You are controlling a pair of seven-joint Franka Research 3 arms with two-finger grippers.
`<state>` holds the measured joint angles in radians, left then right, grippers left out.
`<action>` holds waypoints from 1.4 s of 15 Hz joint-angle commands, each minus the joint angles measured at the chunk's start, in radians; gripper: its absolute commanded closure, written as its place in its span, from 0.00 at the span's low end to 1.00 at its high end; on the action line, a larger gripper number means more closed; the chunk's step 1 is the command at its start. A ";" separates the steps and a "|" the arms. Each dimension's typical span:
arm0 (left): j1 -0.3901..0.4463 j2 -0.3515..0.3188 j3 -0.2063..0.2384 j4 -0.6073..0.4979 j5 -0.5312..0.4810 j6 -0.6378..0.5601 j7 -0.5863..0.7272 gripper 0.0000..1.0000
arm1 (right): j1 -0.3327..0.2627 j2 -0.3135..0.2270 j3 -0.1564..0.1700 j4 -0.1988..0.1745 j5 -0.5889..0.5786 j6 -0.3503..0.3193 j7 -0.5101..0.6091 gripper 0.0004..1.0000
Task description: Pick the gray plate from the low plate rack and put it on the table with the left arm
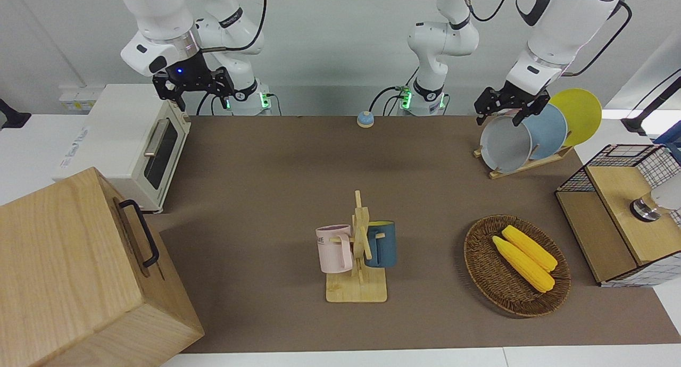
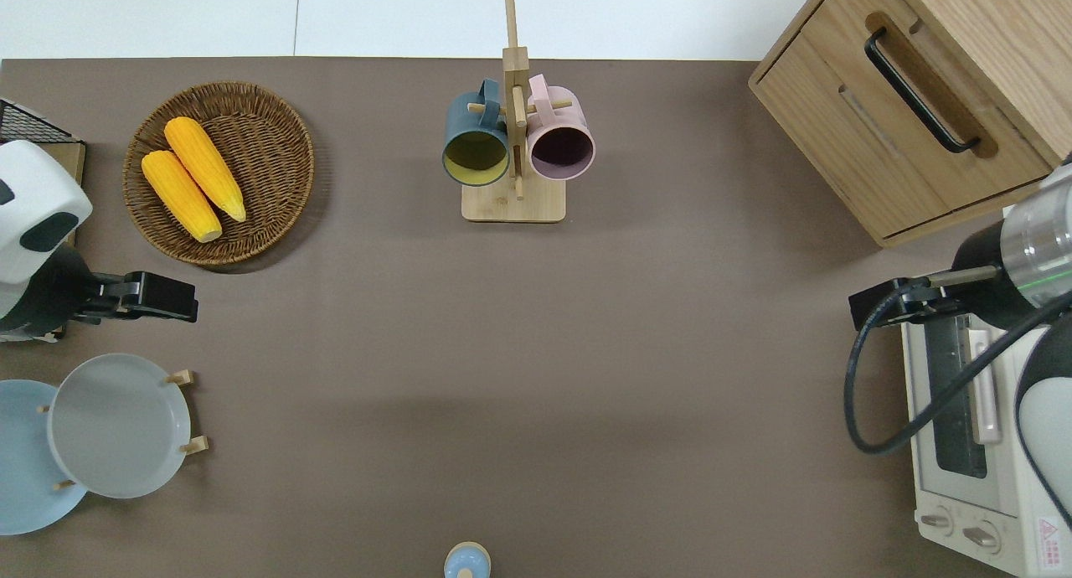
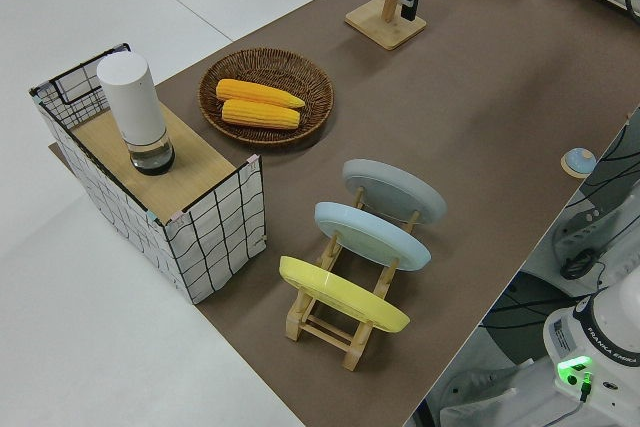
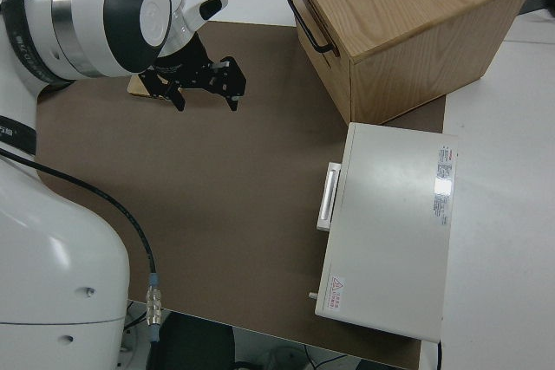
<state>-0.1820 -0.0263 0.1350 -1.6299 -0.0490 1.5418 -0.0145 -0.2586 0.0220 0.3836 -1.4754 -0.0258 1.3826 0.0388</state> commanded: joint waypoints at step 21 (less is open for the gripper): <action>-0.016 -0.105 0.018 -0.143 0.032 -0.011 -0.009 0.00 | -0.024 -0.002 0.021 0.007 -0.006 -0.011 0.012 0.02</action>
<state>-0.1820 -0.0462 0.1419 -1.6699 -0.0468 1.5102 -0.0151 -0.2586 0.0220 0.3837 -1.4754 -0.0258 1.3826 0.0388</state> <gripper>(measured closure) 0.000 0.013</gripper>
